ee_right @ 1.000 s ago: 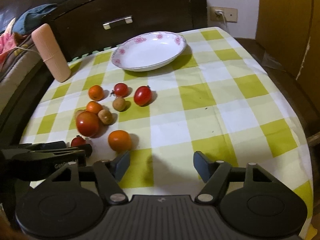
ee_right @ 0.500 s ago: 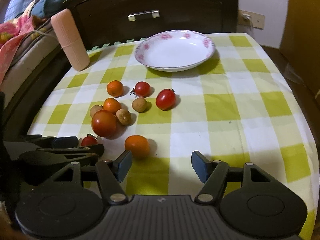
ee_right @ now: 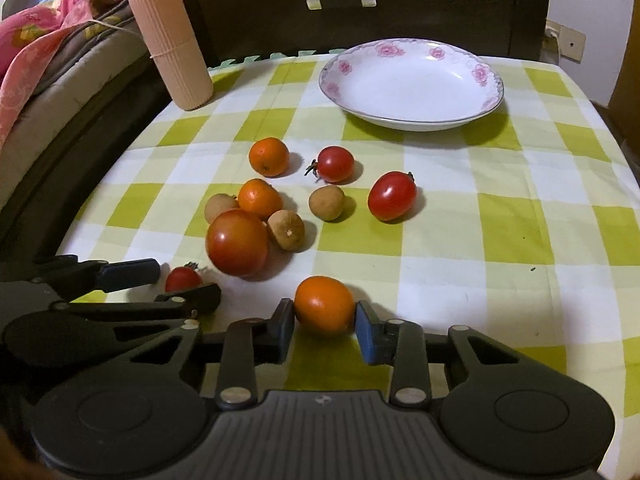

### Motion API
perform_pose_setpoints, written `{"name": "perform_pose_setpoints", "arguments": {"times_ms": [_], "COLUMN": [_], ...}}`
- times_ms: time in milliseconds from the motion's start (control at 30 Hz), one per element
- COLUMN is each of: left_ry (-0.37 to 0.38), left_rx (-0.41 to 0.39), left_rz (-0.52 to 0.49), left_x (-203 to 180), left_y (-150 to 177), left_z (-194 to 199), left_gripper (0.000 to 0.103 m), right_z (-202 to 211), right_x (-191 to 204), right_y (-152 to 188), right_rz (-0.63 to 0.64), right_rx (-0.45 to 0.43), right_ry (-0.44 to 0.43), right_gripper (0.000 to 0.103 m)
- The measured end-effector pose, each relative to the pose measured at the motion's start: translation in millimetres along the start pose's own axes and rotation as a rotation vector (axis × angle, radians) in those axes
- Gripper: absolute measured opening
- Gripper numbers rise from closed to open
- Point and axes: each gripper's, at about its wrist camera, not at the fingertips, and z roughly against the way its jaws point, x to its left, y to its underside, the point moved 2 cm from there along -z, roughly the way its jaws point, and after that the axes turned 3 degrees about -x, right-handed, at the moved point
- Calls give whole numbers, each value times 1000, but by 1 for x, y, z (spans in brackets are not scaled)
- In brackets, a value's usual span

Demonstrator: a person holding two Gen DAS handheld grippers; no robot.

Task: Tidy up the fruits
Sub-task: 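Grasp a red cherry tomato with the left tool while the right tool grasps an orange tangerine, then carry the cherry tomato and tangerine in both tools over the white bowl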

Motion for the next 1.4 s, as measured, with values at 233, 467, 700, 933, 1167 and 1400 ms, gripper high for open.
{"name": "perform_pose_setpoints", "arguments": {"times_ms": [233,467,700,933,1167,1400], "left_ry": [15,32,56,73,95,112], "left_rx": [0,7,10,-19,-57,-88], "left_rz": [-19,-21,-10,-12,-42,-40], "left_x": [-1,-3,-1,-2,-13,-15], "left_y": [2,2,1,-5,-23,-42], "left_z": [3,6,14,25,28,27], "left_gripper": [56,35,34,34,34,34], "right_z": [1,10,22,30,36,41], "right_x": [2,-2,-4,-1,-3,-7], "right_y": [1,3,-1,-4,-16,-31], "right_rz": [7,1,-13,-7,-20,-58], "right_rx": [12,3,-24,-46,-75,-103], "right_ry": [10,28,37,39,47,47], "right_gripper": [32,32,32,32,32,32]}}
